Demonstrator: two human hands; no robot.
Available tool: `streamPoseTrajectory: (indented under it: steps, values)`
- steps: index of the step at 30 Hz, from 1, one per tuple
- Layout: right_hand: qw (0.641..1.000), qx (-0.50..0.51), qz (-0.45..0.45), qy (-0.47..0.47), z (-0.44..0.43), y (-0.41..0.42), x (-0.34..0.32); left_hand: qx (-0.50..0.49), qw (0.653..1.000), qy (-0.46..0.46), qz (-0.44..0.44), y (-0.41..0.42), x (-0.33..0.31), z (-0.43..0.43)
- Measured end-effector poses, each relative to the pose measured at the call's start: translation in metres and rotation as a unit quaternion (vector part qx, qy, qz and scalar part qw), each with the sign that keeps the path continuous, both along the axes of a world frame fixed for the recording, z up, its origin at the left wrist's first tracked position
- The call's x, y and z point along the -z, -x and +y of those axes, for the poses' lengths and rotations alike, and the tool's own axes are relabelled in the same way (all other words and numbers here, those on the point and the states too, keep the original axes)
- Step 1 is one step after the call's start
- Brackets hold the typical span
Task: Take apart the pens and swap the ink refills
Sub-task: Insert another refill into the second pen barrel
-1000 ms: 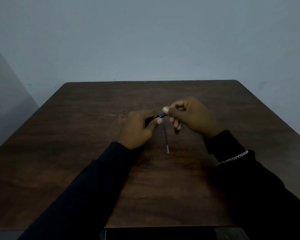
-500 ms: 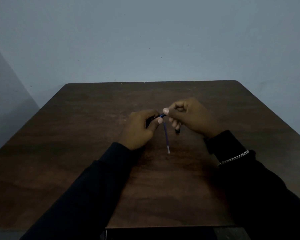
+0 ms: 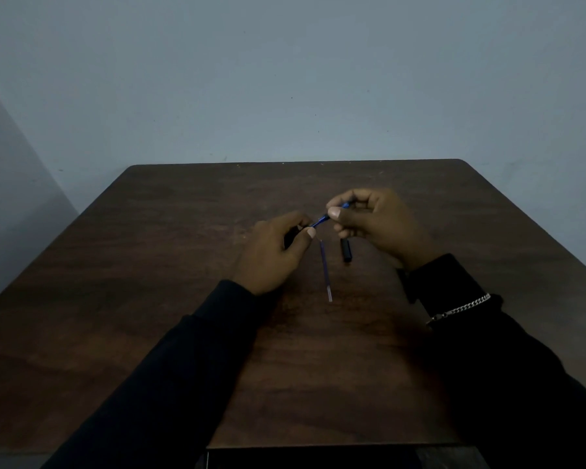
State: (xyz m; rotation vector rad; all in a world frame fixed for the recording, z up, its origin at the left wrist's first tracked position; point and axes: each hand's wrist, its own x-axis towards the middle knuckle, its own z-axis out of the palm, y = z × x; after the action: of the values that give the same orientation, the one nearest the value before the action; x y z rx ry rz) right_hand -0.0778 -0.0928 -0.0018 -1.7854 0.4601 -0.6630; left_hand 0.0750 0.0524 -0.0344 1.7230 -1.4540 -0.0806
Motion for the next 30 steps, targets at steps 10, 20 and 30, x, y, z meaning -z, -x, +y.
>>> streamPoseTrajectory:
  steps: [10,20,30]
  values:
    - [0.979,0.019,-0.123,-0.160,-0.009,0.004,-0.007,0.000,0.997,0.045,0.058,-0.006,0.007,-0.005]
    - [0.980,0.165,0.094,0.067,-0.022,0.018,-0.008,-0.018,0.997,0.061,0.039,-0.009,0.012,-0.009]
    - [0.901,0.150,0.383,0.137,-0.019,-0.002,0.008,-0.018,0.997,0.064,0.037,-0.009,0.012,-0.008]
